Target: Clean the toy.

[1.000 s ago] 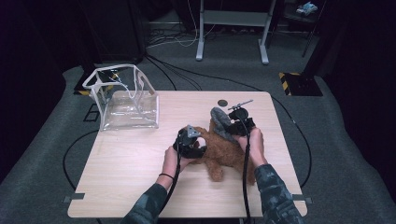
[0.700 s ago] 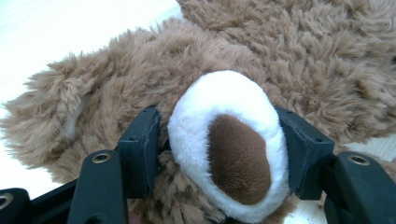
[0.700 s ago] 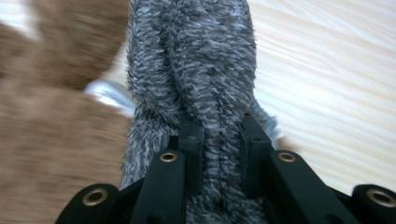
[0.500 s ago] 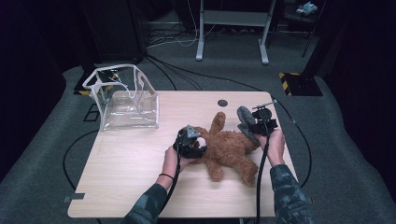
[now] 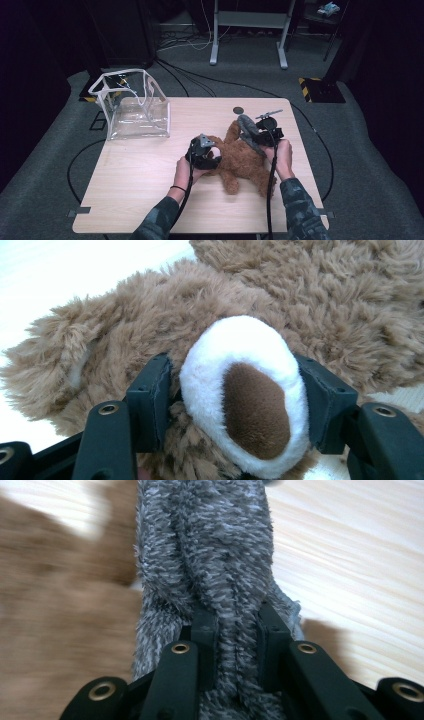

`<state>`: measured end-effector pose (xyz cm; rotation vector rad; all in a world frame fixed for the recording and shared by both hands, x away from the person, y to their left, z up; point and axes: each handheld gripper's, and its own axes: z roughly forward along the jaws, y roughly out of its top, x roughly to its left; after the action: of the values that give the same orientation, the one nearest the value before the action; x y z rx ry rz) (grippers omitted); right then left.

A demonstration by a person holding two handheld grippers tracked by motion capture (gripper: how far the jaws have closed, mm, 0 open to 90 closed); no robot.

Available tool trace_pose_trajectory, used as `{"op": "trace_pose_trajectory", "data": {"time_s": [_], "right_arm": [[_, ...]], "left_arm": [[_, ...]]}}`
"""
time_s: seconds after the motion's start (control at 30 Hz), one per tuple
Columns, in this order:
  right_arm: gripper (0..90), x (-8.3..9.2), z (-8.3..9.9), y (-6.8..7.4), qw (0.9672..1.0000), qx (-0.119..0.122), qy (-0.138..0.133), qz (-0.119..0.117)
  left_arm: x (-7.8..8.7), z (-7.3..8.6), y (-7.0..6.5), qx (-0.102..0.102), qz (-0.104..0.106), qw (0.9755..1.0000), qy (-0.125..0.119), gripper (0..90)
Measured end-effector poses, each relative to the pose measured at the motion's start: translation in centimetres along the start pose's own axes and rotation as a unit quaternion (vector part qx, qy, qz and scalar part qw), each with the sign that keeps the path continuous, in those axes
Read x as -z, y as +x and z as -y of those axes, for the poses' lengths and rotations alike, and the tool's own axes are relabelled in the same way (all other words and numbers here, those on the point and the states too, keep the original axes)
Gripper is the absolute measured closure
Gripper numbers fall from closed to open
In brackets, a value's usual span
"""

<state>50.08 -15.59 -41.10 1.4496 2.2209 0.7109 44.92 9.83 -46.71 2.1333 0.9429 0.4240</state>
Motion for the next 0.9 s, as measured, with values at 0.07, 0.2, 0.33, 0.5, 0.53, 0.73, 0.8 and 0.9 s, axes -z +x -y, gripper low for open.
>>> {"op": "trace_pose_trajectory", "data": {"time_s": [0.07, 0.2, 0.33, 0.5, 0.53, 0.73, 0.8, 0.9], "right_arm": [[75.2, 0.0, 0.4, -1.3, 0.9998, -0.018, 0.008, 0.010], [75.2, 0.1, 1.3, -3.8, 0.9981, -0.045, 0.018, 0.039], [75.2, 0.4, 2.6, -6.0, 0.9940, -0.074, 0.033, 0.073], [75.1, 2.5, 3.5, -6.9, 0.9928, -0.108, -0.009, 0.050], [75.1, 3.0, 3.5, -6.7, 0.9935, -0.105, -0.020, 0.039], [75.1, 5.2, 2.6, -3.7, 0.9939, -0.082, -0.073, -0.014], [75.1, 4.9, 2.5, -2.6, 0.9944, -0.068, -0.073, -0.037], [75.2, 3.3, 3.0, -1.1, 0.9976, -0.042, -0.049, -0.026]], "left_arm": [[0.0, 0.0, 0.0, 0.000, 0.000, 1.0000, -0.001, 38.2], [0.0, 0.0, 0.0, 0.000, 0.000, 1.0000, -0.001, 38.2], [0.0, 0.0, 0.0, 0.000, 0.000, 1.0000, -0.001, 38.2], [-0.1, 0.1, 0.0, 0.004, 0.001, 1.0000, -0.006, 38.2], [-0.1, 0.1, 0.0, 0.004, 0.001, 1.0000, -0.006, 38.2], [0.0, 0.0, 0.0, 0.000, 0.000, 1.0000, 0.000, 38.2], [0.0, 0.0, 0.0, 0.000, 0.000, 1.0000, 0.000, 38.2], [0.0, 0.0, 0.0, 0.001, -0.001, 1.0000, -0.003, 38.2]]}}
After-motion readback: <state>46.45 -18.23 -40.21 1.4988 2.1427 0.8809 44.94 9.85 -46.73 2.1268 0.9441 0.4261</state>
